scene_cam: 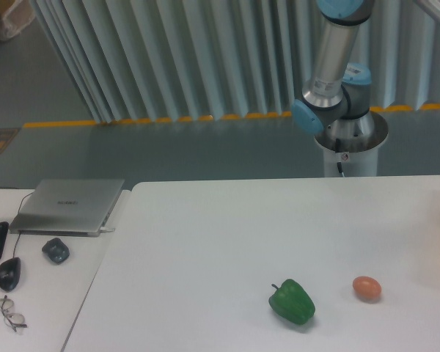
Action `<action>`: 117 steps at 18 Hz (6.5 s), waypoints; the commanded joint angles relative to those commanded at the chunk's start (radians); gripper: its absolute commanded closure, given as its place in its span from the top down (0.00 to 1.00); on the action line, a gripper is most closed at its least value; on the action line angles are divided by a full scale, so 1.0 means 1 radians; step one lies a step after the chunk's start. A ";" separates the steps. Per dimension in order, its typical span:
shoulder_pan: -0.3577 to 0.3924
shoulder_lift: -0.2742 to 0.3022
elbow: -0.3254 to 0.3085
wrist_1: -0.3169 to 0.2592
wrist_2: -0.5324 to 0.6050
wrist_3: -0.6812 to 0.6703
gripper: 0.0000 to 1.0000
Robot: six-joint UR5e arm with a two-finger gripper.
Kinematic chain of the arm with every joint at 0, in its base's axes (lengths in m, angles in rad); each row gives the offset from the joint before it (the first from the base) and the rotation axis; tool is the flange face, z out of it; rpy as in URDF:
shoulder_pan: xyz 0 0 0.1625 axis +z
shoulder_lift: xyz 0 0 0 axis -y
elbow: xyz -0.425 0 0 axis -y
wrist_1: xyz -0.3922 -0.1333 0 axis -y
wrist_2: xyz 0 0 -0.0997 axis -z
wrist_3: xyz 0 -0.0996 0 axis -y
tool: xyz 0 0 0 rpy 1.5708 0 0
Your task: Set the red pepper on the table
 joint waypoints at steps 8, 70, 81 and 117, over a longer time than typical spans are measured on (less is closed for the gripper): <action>-0.003 0.000 0.000 0.000 0.000 -0.002 0.53; -0.526 -0.009 0.060 0.021 -0.018 -0.744 0.00; -0.531 -0.003 0.058 0.020 -0.003 -0.727 1.00; -0.423 0.009 0.199 -0.011 -0.172 -0.410 1.00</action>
